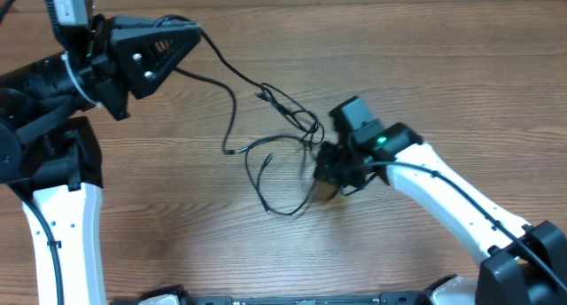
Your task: Untangle cables
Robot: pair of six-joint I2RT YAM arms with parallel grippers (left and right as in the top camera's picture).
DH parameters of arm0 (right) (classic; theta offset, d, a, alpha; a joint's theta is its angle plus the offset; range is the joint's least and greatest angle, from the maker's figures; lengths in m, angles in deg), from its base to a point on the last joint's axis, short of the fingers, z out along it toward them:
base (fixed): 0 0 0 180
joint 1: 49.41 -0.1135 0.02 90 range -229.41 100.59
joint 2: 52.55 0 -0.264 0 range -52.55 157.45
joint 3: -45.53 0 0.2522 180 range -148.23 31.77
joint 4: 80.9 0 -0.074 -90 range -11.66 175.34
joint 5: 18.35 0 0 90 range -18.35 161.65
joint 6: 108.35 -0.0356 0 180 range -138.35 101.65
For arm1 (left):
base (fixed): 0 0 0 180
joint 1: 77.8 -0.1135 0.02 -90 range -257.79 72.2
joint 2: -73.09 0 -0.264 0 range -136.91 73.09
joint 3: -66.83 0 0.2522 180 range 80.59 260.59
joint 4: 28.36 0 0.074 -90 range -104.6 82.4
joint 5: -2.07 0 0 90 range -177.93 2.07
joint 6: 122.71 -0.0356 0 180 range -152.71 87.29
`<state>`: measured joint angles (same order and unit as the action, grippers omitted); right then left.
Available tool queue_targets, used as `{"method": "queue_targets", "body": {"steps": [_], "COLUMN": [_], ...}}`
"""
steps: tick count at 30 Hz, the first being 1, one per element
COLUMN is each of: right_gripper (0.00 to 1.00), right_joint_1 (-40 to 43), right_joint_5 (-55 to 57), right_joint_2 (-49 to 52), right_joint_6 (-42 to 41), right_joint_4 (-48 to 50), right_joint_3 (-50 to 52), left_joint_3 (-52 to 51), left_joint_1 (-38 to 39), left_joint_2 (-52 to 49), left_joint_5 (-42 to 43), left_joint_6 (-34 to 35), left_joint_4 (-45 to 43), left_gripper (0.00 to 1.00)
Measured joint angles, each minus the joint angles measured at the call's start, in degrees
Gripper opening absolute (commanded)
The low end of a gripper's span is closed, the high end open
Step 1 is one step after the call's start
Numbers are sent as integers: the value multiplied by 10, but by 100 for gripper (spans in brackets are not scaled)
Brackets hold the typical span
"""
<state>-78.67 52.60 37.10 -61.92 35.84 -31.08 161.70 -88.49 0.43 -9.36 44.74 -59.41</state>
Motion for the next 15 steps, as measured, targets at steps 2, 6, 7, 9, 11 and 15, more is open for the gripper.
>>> {"method": "queue_targets", "body": {"steps": [2,6,7,9,11,15], "right_gripper": [4,4,4,4,4,6], "right_joint_1": [20,52,58,69,79,101], "right_joint_5": [5,12,13,14,14,14], "right_joint_2": [0,0,0,0,0,0], "right_joint_6": [-1,6,8,11,13,16], "right_joint_4": [-7,-15,-19,-27,-32,-44], "right_joint_3": [0,0,0,0,0,0], "left_joint_3": [0,0,0,0,0,0], "left_joint_1": [-16,-47,-55,-71,-86,-104], "left_joint_2": [0,0,0,0,0,-2], "left_joint_5": [20,58,68,86,100,109], "left_joint_6": [-2,-10,-12,-14,-14,-16], "left_joint_4": [0,0,0,0,0,0], "left_gripper": [4,4,4,4,4,4]}}
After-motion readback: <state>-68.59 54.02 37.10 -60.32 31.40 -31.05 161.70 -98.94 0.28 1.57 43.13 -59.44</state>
